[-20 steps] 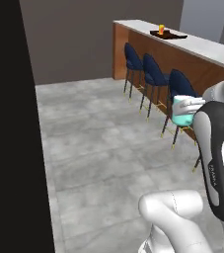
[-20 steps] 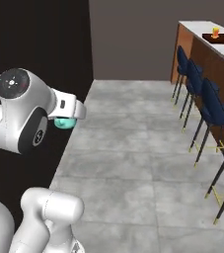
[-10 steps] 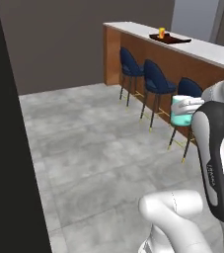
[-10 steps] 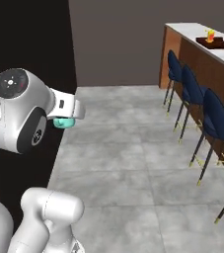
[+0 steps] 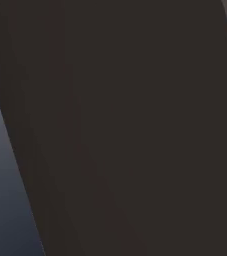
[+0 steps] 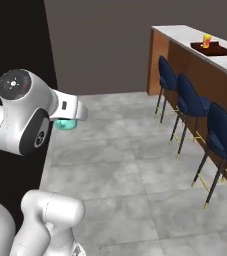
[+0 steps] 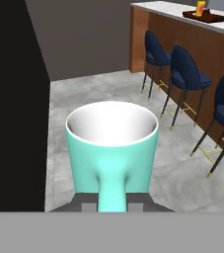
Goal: There is a tray on the dining counter. Grab the cup, mug, and pitcher and place them on the tray. The pitcher may be placed next to the tray if it cannot fit the tray.
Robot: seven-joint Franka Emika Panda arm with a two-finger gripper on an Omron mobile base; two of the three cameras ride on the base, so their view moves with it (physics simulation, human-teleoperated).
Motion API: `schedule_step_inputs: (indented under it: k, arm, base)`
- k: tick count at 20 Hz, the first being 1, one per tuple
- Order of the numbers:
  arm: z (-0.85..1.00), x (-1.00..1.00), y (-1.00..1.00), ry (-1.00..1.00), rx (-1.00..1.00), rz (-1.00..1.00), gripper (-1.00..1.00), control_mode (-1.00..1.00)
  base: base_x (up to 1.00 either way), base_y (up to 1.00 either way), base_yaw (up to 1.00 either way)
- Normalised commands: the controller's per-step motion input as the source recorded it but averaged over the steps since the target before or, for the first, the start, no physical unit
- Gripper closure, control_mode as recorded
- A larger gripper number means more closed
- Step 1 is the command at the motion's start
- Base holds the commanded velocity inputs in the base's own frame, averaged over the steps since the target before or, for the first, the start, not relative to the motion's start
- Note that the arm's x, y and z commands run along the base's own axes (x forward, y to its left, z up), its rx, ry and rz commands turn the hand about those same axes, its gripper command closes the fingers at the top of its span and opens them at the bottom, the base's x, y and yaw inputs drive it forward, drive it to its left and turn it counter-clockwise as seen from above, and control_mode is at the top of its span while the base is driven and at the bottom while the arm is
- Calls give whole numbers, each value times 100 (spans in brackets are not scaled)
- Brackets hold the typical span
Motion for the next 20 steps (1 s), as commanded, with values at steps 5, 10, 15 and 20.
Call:
schedule_step_inputs:
  k: [5, 10, 15, 20]
  arm:
    - [0, 0, 0, 0, 0, 0, 100, 100]
    - [0, 0, 0, 0, 0, 0, 100, 100]
    - [0, 0, 0, 0, 0, 0, 100, 100]
    - [0, 0, 0, 0, 0, 0, 100, 100]
  base:
    - [100, 85, -16]
    - [100, 71, -16]
    - [100, 25, -38]
    - [100, 48, -41]
